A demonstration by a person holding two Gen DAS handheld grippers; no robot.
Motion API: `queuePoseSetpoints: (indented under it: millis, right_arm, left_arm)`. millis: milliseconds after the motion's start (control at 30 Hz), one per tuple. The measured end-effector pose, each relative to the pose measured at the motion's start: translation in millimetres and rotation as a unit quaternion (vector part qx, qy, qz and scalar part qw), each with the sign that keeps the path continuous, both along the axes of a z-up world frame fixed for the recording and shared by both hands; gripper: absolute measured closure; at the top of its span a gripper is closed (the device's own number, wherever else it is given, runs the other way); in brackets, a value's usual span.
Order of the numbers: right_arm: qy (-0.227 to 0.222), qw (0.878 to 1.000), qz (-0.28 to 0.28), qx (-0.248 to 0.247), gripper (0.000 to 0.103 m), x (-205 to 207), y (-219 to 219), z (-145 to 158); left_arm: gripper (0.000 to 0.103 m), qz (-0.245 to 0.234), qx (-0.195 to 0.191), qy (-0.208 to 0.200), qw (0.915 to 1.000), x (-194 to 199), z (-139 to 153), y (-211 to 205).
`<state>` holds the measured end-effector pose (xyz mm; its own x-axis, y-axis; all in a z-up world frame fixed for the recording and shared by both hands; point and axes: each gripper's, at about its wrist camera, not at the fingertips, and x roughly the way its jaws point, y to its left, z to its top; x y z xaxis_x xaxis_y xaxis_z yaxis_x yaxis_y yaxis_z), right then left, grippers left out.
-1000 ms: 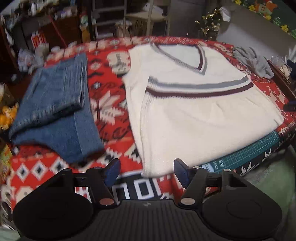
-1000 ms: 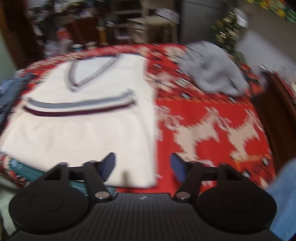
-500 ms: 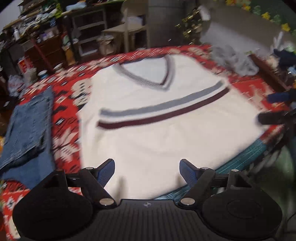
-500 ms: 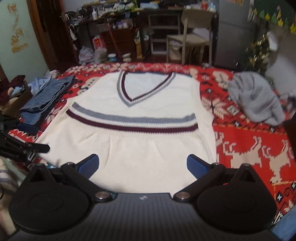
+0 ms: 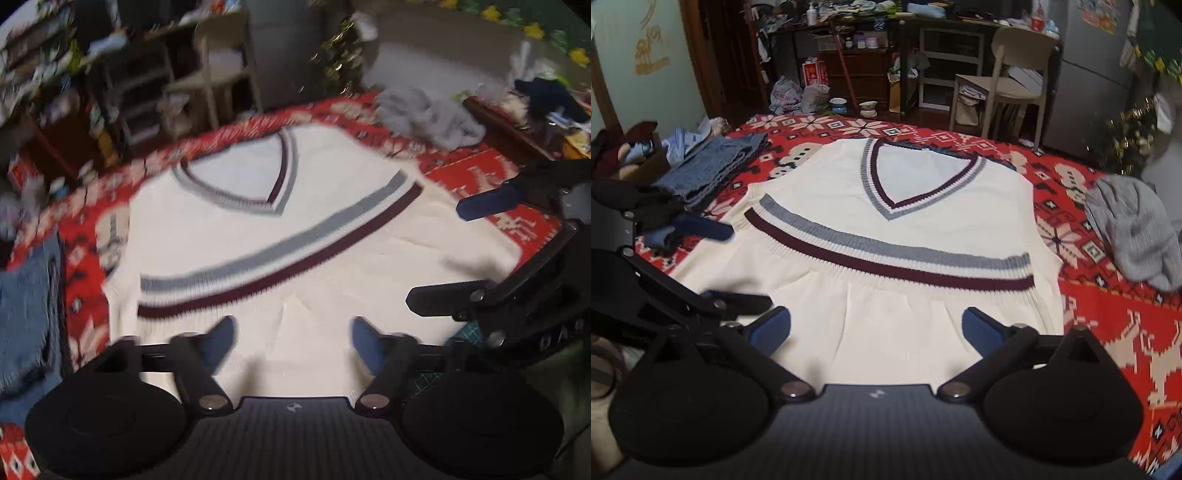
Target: Fold clothes
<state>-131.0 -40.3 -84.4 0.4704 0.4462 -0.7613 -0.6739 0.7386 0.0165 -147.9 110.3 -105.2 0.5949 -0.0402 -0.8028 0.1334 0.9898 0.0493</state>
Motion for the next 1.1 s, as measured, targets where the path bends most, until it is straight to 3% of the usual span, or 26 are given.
queuePoseSetpoints:
  millis: [33, 100, 133, 167, 200, 333, 433, 567, 733, 833, 1100]
  right_arm:
    - [0.001, 1.000, 0.002, -0.011, 0.009, 2.0, 4.2, -2.6]
    - [0.017, 1.000, -0.001, -0.024, 0.024, 7.4, 7.0, -10.3]
    - [0.024, 0.999, -0.002, -0.026, 0.028, 9.0, 7.4, -14.0]
    - [0.031, 0.999, -0.002, -0.027, 0.036, 10.1, 7.6, -17.6]
    - [0.038, 0.999, -0.001, -0.027, 0.053, 10.1, 7.9, -20.7]
    - [0.058, 0.998, -0.008, 0.001, 0.057, 4.6, 3.9, -29.1]
    - [0.055, 0.998, -0.023, 0.026, 0.058, 1.2, -1.2, -28.4]
    - [0.067, 0.998, -0.009, 0.021, 0.099, -0.5, 2.7, -30.7]
    - [0.070, 0.997, 0.028, 0.011, 0.099, -12.4, 12.3, -38.9]
    - [0.097, 0.994, 0.042, -0.007, 0.099, -19.2, 15.3, -52.7]
    - [0.070, 0.996, 0.060, -0.017, 0.098, -32.7, 14.4, -48.2]
  left_arm:
    - [0.046, 0.004, -0.003, 0.012, 0.9999, 4.2, -4.6, 0.4]
    - [0.052, 0.011, -0.031, 0.024, 0.9992, 7.3, -10.8, 3.6]
    - [0.060, 0.011, -0.052, 0.029, 0.9982, 8.9, -12.4, 5.7]
    - [0.067, 0.013, -0.071, 0.035, 0.9968, 10.5, -14.0, 7.7]
    - [0.072, 0.017, -0.085, 0.040, 0.9954, 11.9, -15.5, 8.1]
    - [0.097, 0.001, -0.144, 0.073, 0.9868, 12.7, -22.2, 6.5]
    - [0.100, -0.008, -0.171, 0.078, 0.9821, 9.2, -25.3, 4.1]
    - [0.102, -0.015, -0.184, 0.072, 0.9802, 7.1, -25.4, 2.8]
    - [0.102, -0.010, -0.187, 0.087, 0.9785, 9.7, -36.8, 4.6]
    - [0.102, -0.003, -0.185, 0.099, 0.9777, 8.0, -49.1, 6.3]
    - [0.101, -0.012, -0.177, 0.095, 0.9794, -10.1, -47.3, 5.8]
